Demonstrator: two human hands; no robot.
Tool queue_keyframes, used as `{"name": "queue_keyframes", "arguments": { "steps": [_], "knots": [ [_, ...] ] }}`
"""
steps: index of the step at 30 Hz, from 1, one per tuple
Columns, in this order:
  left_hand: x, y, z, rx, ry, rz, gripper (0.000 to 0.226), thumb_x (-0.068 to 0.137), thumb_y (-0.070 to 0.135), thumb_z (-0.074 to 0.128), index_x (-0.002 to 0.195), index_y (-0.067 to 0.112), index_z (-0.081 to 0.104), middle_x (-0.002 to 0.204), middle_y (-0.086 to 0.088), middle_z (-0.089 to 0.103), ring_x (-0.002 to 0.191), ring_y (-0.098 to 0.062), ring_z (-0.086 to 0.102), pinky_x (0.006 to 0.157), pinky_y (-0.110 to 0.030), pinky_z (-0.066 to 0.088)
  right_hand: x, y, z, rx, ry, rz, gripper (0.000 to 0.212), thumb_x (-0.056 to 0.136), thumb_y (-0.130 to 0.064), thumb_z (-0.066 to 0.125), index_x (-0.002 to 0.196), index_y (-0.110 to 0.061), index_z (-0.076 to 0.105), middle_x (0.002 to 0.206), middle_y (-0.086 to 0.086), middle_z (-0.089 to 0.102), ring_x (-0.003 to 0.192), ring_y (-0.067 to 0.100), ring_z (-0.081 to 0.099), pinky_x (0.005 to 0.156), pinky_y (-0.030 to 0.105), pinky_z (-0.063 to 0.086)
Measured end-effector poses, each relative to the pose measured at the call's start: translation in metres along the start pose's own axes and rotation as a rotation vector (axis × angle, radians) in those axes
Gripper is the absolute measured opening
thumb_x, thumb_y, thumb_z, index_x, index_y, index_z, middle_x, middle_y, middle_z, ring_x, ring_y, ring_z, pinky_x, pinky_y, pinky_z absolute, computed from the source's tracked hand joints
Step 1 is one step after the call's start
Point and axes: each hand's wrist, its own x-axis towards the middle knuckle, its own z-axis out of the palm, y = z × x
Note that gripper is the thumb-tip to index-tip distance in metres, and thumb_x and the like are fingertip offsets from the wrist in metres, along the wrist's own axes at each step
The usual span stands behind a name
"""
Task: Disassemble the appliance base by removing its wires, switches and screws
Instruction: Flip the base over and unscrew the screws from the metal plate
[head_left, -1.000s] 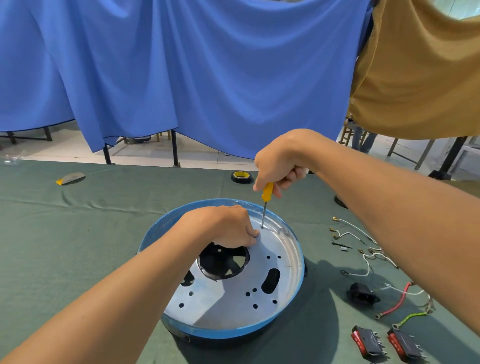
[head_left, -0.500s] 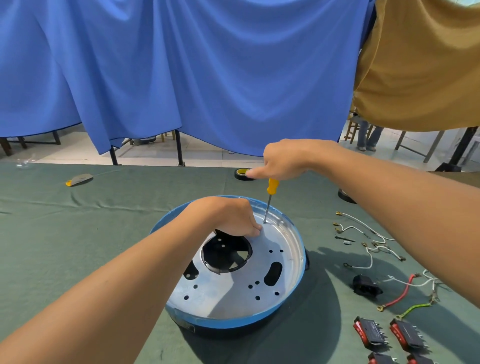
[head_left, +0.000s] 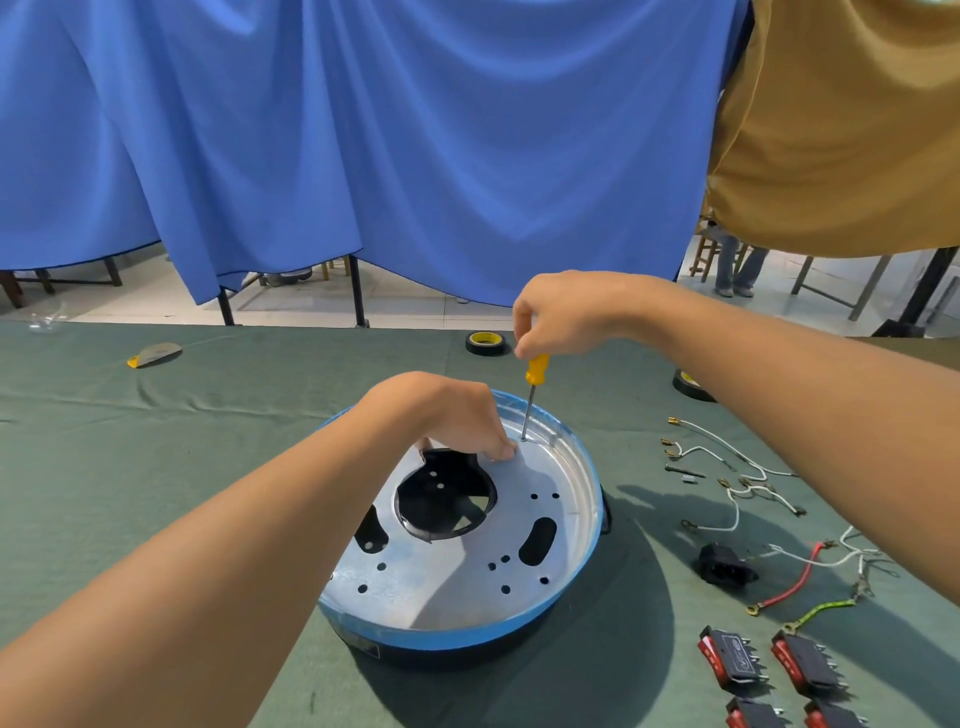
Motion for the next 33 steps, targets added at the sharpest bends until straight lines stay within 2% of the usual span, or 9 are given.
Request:
{"name": "queue_keyframes", "arguments": {
  "steps": [3,7,13,17,19,23,27,29,33],
  "knots": [
    [-0.001,0.0,-0.001,-0.008,-0.008,0.001,0.036,0.094,0.046,0.054,0.119,0.022,0.065,0.086,0.006,0.055,0.083,-0.019,0.051,0.077,-0.031,0.05,0.0,-0.001,-0.007,0.032,-0.071,0.012,0.029,0.084,-0.043,0.066,0.095,-0.016,0.067,0.104,0.013,0.067,0.075,0.025,0.054,0.058,0.03,0.044],
    [-0.003,-0.001,0.002,0.026,-0.002,0.012,0.038,0.094,0.048,0.052,0.119,0.022,0.065,0.112,-0.001,0.063,0.103,-0.025,0.057,0.096,-0.041,0.048,-0.001,-0.006,0.0,0.007,0.003,0.04,0.053,0.093,-0.055,0.051,0.068,-0.008,0.051,0.065,0.006,0.045,0.059,0.024,0.039,0.051,0.028,0.029],
    [-0.005,-0.001,0.006,0.076,0.021,0.026,0.043,0.094,0.052,0.05,0.12,0.02,0.064,0.113,-0.002,0.064,0.104,-0.024,0.057,0.099,-0.042,0.045,-0.008,-0.014,-0.008,0.002,-0.085,0.016,0.018,0.083,-0.035,0.07,0.093,-0.021,0.068,0.106,0.009,0.068,0.081,0.026,0.062,0.061,0.033,0.05],
    [-0.007,-0.001,0.007,0.092,0.027,0.021,0.042,0.093,0.053,0.049,0.117,0.022,0.066,0.111,-0.002,0.064,0.103,-0.026,0.058,0.099,-0.043,0.045,-0.009,-0.013,-0.006,-0.072,-0.065,0.067,0.052,0.089,-0.059,0.054,0.07,-0.011,0.055,0.068,0.009,0.053,0.052,0.023,0.042,0.05,0.026,0.034],
    [-0.007,-0.001,0.008,0.097,0.038,0.021,0.042,0.093,0.054,0.049,0.116,0.023,0.066,0.109,-0.002,0.063,0.102,-0.026,0.057,0.099,-0.043,0.044,-0.009,-0.013,-0.001,-0.048,-0.009,0.072,0.048,0.091,-0.049,0.055,0.062,-0.011,0.049,0.06,0.007,0.044,0.051,0.025,0.037,0.05,0.026,0.03],
    [-0.007,0.0,0.007,0.099,0.043,0.014,0.043,0.093,0.053,0.049,0.117,0.021,0.065,0.112,-0.002,0.063,0.104,-0.026,0.058,0.1,-0.044,0.045,-0.012,-0.012,-0.006,-0.02,-0.077,0.065,0.032,0.083,-0.033,0.066,0.097,-0.005,0.069,0.07,0.006,0.055,0.054,0.022,0.045,0.05,0.024,0.038],
    [-0.006,0.0,0.007,0.095,0.039,0.014,0.042,0.094,0.052,0.05,0.117,0.021,0.065,0.113,-0.003,0.063,0.103,-0.026,0.059,0.099,-0.044,0.046,-0.01,-0.011,-0.005,-0.047,-0.068,0.087,0.054,0.089,-0.06,0.054,0.078,-0.007,0.059,0.069,0.007,0.051,0.054,0.024,0.044,0.05,0.026,0.037],
    [-0.006,0.0,0.008,0.093,0.043,0.017,0.042,0.094,0.051,0.05,0.117,0.021,0.065,0.112,-0.003,0.063,0.103,-0.026,0.058,0.099,-0.043,0.046,-0.008,-0.01,-0.001,-0.042,-0.015,0.077,0.053,0.094,-0.055,0.05,0.072,-0.006,0.054,0.068,0.009,0.049,0.059,0.027,0.044,0.053,0.028,0.035],
    [-0.005,-0.001,0.008,0.102,0.049,0.022,0.042,0.094,0.052,0.049,0.117,0.02,0.065,0.112,-0.003,0.064,0.103,-0.025,0.058,0.099,-0.043,0.045,-0.012,-0.012,-0.003,-0.039,-0.033,0.031,0.028,0.086,-0.035,0.067,0.097,-0.01,0.07,0.098,0.013,0.068,0.081,0.031,0.062,0.063,0.032,0.046]
  ]
}}
